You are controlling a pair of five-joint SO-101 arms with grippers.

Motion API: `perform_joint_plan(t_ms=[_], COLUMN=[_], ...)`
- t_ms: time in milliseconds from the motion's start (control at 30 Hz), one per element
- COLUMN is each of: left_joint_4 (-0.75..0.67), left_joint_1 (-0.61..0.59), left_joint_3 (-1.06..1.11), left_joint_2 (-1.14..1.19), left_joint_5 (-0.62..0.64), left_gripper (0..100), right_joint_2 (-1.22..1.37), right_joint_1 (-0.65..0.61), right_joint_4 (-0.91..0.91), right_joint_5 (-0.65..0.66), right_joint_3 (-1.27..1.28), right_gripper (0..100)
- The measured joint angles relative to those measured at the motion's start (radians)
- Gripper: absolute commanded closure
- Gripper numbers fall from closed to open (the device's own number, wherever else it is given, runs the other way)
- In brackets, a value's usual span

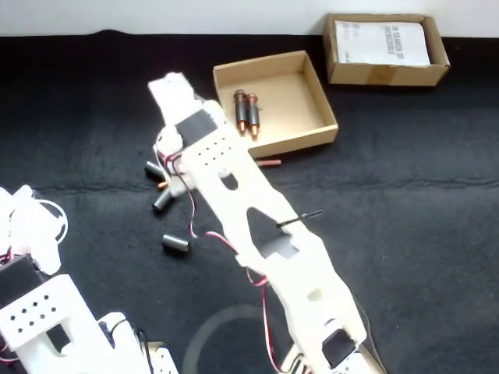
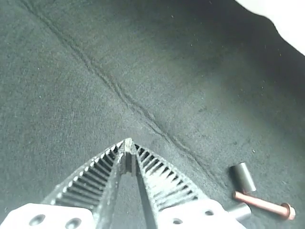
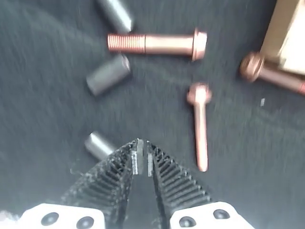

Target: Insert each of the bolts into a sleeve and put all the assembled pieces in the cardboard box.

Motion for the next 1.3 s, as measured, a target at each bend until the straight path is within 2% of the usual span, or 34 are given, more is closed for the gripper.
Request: perform_joint_plan(t_ms=[300, 500, 733, 833, 1067, 1300], left_joint_4=[0.247, 0.385, 0.399, 0.399, 0.399, 0.399], left_joint_1=[0.0, 0.0, -0.054, -0.11, -0.204, -0.365], left_joint_3=[-0.276, -0.446, -0.47, -0.471, -0.471, -0.471], left_joint_2=[0.321, 0.502, 0.529, 0.529, 0.529, 0.529], left_joint_5=[0.0, -0.002, -0.002, -0.002, -0.002, -0.002], left_gripper=[99, 99, 99, 99, 99, 99], right_joint_2=[-0.256, -0.293, -0.295, -0.273, -0.192, -0.184], right_joint_1=[-0.015, -0.091, -0.112, -0.126, -0.173, -0.183], right_joint_4=[0.0, -0.003, -0.198, -0.262, -0.285, -0.322], right_joint_5=[0.114, 0.328, 0.384, 0.419, 0.462, 0.465], right_joint_3=[0.45, 0.605, 0.617, 0.617, 0.617, 0.617], right_gripper=[99.2, 99.1, 98.8, 94.5, 91.1, 90.8])
